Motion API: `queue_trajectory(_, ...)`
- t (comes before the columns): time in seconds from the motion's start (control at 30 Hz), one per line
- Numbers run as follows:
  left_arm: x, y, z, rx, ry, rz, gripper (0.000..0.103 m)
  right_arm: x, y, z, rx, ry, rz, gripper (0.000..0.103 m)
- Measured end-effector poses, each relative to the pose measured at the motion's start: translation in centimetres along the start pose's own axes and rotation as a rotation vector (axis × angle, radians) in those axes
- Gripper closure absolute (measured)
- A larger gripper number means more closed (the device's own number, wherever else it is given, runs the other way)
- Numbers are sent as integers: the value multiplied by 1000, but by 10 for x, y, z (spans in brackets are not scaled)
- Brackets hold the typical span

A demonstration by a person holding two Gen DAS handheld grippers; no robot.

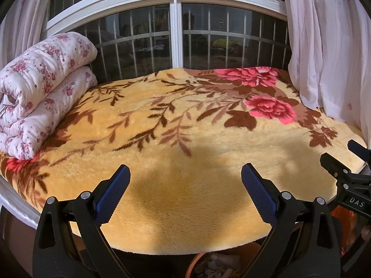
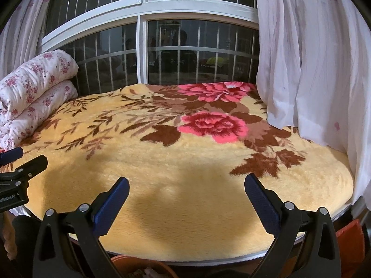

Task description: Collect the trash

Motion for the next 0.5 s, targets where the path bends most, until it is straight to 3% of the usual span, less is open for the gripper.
queue_trajectory(0.5, 0, -1, 0, -1, -5, -2, 9, 0, -1, 0, -1, -1, 0, 5)
Point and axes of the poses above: each gripper's, at about its wrist camera, not at the fingertips, and y roughly against the way its jaws point, x to its right, z to its underside, the point moved 7 cm from there along -y, roughly the way its jaws point, and after that the axes turned 11 degrees about -x, right-handed, at the moved point
